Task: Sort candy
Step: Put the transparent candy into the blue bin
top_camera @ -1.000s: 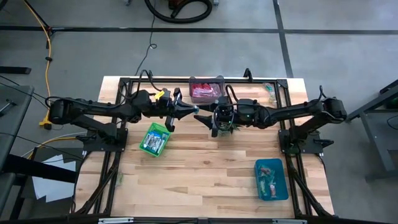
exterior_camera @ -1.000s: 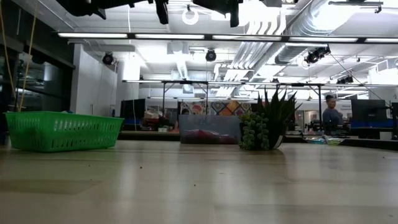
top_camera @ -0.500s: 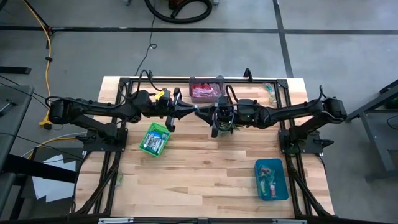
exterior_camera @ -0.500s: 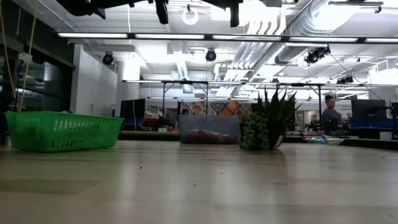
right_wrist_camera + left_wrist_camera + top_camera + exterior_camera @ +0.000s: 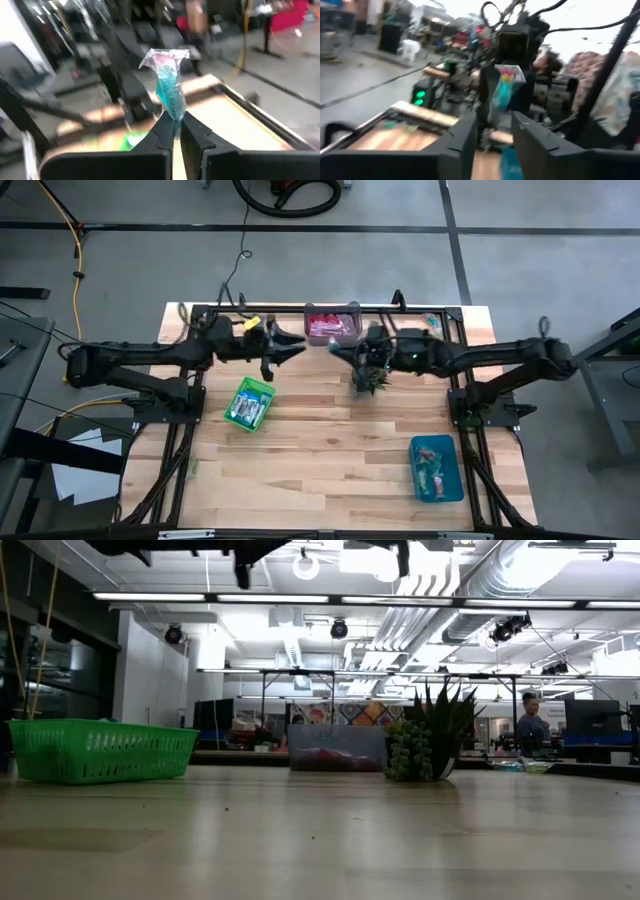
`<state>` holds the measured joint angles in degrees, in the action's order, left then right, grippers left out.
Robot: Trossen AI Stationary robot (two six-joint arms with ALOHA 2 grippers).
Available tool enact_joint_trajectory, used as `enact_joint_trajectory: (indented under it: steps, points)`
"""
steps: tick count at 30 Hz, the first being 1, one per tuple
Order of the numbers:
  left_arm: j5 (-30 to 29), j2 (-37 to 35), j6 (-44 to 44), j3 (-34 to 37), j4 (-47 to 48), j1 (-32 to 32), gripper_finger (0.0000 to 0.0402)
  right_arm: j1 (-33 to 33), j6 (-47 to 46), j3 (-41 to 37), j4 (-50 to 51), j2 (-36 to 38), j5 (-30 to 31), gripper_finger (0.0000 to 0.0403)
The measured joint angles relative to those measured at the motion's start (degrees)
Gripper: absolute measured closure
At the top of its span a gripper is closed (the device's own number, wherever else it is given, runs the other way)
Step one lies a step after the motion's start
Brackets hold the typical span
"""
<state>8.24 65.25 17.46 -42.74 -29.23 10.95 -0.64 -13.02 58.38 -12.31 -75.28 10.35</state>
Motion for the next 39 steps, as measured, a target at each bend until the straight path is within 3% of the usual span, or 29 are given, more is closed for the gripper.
enact_joint_trajectory:
  steps: [6, 10, 13, 18, 25, 34, 39]
  points:
    - [-3.62, -10.01, -2.17, -0.02, 16.3, 3.82, 0.0233, -0.11, -2.87, 0.05, 27.53, 10.9, -1.68, 0.0399]
    - [-4.72, -14.44, -2.08, -0.02, 23.83, 5.23, 0.0221, 4.61, -15.06, -0.77, 51.7, 15.53, -13.88, 0.04]
    - [-4.7, -15.95, -0.83, -0.02, 26.14, 5.27, 0.022, 12.92, -27.7, -4.75, 60.38, 18.15, -20.93, 0.04]
    - [-4.69, -16.45, 3.05, -0.02, 26.31, 5.22, 0.022, 29.48, -48.76, -14.45, 57.56, 20.67, -27.28, 0.0401]
    - [-4.63, -16.43, 3.4, -0.02, 26.38, 5.22, 0.022, 45.41, -73.23, -25.77, 37.76, 20.93, -30.45, 0.0402]
    - [-4.56, -16.41, 3.41, -0.02, 26.35, 5.2, 0.022, 49.61, -90.64, -34.54, 29.25, 20.89, -29.85, 0.0402]
    - [-4.56, -16.41, 3.47, -0.02, 26.35, 5.2, 0.022, 49.57, -92.24, -34.98, 27.29, 20.89, -29.88, 0.0387]
